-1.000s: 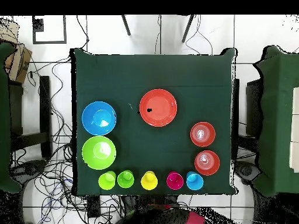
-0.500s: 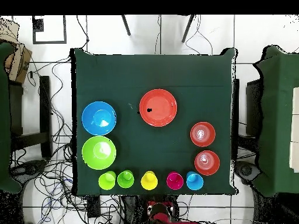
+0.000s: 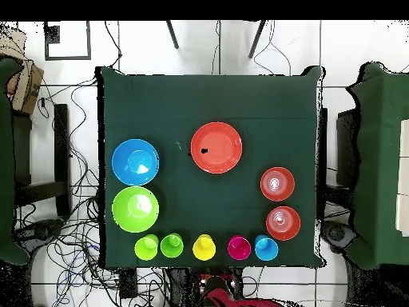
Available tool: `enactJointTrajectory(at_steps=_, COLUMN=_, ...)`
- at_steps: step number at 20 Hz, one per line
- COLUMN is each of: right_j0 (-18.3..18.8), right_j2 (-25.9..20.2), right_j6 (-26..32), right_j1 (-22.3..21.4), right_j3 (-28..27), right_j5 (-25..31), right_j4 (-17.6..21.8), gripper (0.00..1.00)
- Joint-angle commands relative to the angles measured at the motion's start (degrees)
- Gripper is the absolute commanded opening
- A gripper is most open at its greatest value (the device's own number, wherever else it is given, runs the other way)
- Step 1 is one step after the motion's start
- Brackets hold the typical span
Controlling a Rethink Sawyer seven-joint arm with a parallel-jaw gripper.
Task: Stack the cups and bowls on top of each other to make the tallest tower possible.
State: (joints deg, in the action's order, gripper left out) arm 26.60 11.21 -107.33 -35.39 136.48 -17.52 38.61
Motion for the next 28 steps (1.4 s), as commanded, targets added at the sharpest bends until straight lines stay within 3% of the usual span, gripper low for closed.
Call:
enactJointTrajectory(at_steps=1, right_j0=-1.30, right_j2=-5.67, right_j6=-7.42, right_j1=6.51, right_j3=-11.31, right_j5=-0.67, right_j4=-3.61, gripper=1.00)
enactJointTrajectory(at_steps=10, right_j0=-3.89, right_j2=-2.23, right_j6=-8.29, right_j1=14.23, right_j3=-14.61, right_j5=-7.80, right_j4=-5.63, gripper=1.00)
enactJointTrajectory(at_steps=17, right_j0=-3.66, right_j2=-2.19, right_j6=-8.59, right_j1=19.75, right_j3=-16.81, right_j5=-12.02, right_j4=-6.90, gripper=1.00)
enactJointTrajectory(at_steps=24, right_j0=-3.68, right_j2=-1.95, right_j6=-8.21, right_j1=21.26, right_j3=-17.58, right_j5=-13.38, right_j4=-7.48, gripper=1.00)
enactJointTrajectory(at_steps=28, right_j0=-3.93, right_j2=-1.66, right_j6=-8.16, right_j1=19.97, right_j3=-16.66, right_j5=-12.66, right_j4=-7.42, gripper=1.00)
